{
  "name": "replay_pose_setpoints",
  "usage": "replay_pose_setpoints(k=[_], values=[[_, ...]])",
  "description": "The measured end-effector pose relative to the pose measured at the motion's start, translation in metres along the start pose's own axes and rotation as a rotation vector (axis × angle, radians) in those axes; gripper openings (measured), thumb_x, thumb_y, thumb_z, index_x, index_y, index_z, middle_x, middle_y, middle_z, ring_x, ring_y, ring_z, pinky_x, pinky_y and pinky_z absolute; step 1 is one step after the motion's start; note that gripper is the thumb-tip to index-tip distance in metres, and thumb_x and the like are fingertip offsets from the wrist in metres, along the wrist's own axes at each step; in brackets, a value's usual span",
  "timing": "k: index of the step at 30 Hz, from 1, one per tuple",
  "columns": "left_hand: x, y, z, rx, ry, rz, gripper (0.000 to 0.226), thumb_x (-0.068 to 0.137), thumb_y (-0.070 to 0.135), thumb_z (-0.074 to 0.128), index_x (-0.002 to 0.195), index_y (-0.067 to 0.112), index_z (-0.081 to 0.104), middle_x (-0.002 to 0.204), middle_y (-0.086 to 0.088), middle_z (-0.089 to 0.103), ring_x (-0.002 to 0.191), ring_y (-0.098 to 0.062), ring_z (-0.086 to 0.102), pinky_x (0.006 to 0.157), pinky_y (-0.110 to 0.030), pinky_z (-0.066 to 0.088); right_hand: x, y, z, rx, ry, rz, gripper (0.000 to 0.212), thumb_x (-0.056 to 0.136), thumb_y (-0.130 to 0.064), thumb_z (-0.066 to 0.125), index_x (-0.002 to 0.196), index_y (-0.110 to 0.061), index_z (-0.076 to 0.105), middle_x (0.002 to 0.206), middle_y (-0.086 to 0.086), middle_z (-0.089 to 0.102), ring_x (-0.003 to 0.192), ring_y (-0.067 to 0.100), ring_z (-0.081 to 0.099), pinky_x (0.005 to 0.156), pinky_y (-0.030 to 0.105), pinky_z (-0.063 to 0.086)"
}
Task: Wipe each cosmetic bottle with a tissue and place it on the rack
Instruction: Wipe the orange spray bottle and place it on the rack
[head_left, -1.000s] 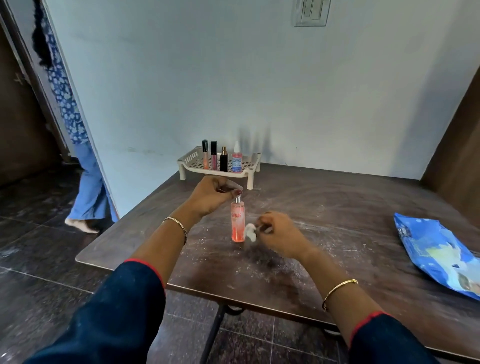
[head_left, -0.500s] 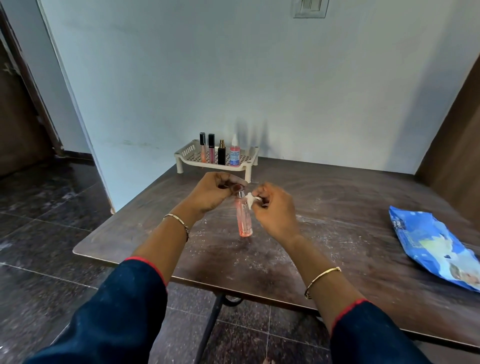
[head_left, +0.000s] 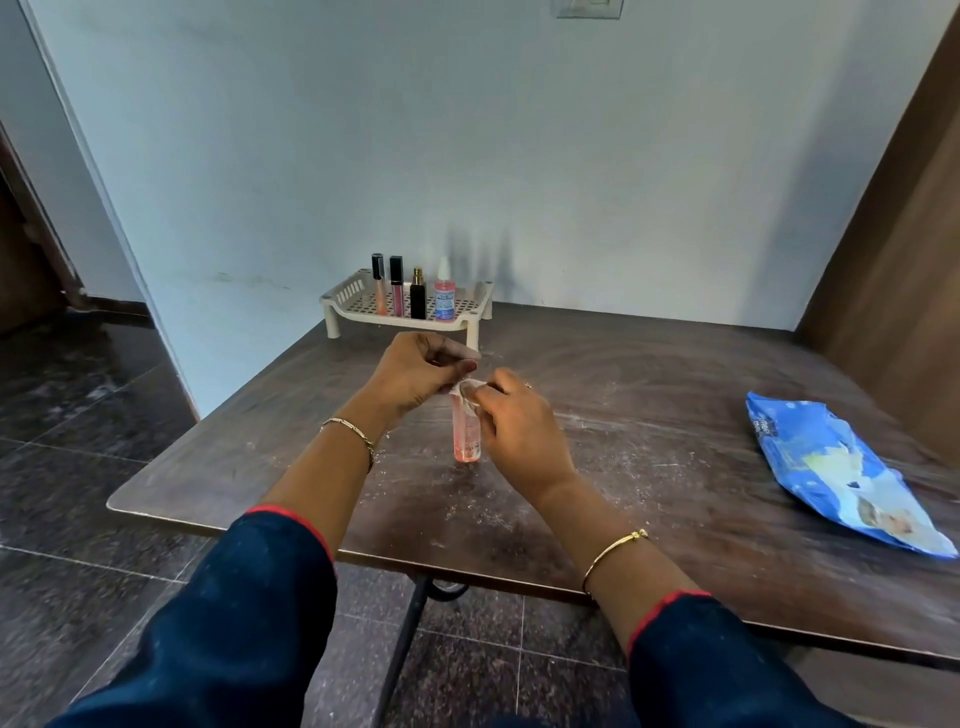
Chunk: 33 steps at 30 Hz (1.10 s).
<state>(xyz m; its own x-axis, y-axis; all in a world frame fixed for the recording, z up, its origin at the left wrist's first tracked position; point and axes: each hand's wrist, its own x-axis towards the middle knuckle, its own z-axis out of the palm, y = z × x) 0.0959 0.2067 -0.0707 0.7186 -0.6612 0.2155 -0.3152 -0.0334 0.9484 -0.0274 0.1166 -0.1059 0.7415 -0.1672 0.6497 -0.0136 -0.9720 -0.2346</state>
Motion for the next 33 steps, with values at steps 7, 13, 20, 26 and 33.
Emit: replay_pose_setpoints(k=[7, 13, 20, 26, 33], values=[[0.004, -0.001, -0.002, -0.046, -0.031, -0.018, 0.015, 0.08, -0.001, 0.071, 0.094, 0.001, 0.07, 0.086, -0.01, 0.07, 0.075, -0.007, 0.067, 0.068, -0.022, 0.058, -0.019, 0.0, 0.0, -0.236, -0.27, -0.204, 0.04, 0.069, 0.006, 0.073, 0.105, -0.007, 0.064, 0.106, 0.011, 0.062, 0.07, 0.025, 0.062, 0.053, 0.036, 0.057], [0.007, 0.003, 0.005, 0.019, -0.07, 0.003, 0.015, 0.078, 0.0, 0.073, 0.093, 0.002, 0.072, 0.078, 0.0, 0.071, 0.076, -0.008, 0.066, 0.072, -0.025, 0.058, -0.02, -0.01, -0.007, -0.368, -0.387, -0.317, 0.032, 0.082, 0.009, 0.056, 0.113, 0.0, 0.061, 0.116, 0.017, 0.055, 0.088, 0.033, 0.062, 0.069, 0.042, 0.054], [0.008, 0.003, 0.012, 0.09, -0.052, 0.026, 0.016, 0.076, 0.004, 0.077, 0.091, 0.005, 0.073, 0.081, -0.007, 0.072, 0.078, -0.014, 0.065, 0.079, -0.027, 0.055, -0.009, -0.004, -0.01, -0.401, -0.281, -0.285, 0.02, 0.067, 0.002, 0.074, 0.083, -0.007, 0.067, 0.094, 0.012, 0.061, 0.058, 0.025, 0.059, 0.041, 0.032, 0.044], [0.01, 0.005, 0.016, 0.129, -0.048, 0.001, 0.015, 0.075, 0.002, 0.076, 0.087, 0.011, 0.075, 0.08, -0.004, 0.073, 0.077, -0.01, 0.067, 0.075, -0.022, 0.053, 0.002, 0.003, -0.01, -0.401, -0.148, -0.247, 0.022, 0.072, -0.003, 0.073, 0.092, -0.012, 0.068, 0.097, 0.006, 0.06, 0.063, 0.021, 0.059, 0.044, 0.028, 0.045], [0.009, 0.002, 0.008, 0.061, -0.068, 0.019, 0.017, 0.077, 0.004, 0.075, 0.094, 0.003, 0.072, 0.08, -0.004, 0.071, 0.077, -0.011, 0.065, 0.068, -0.022, 0.057, -0.03, 0.003, 0.0, -0.339, -0.325, -0.341, 0.03, 0.075, 0.0, 0.069, 0.104, -0.007, 0.067, 0.104, 0.012, 0.06, 0.072, 0.027, 0.063, 0.051, 0.035, 0.051]])
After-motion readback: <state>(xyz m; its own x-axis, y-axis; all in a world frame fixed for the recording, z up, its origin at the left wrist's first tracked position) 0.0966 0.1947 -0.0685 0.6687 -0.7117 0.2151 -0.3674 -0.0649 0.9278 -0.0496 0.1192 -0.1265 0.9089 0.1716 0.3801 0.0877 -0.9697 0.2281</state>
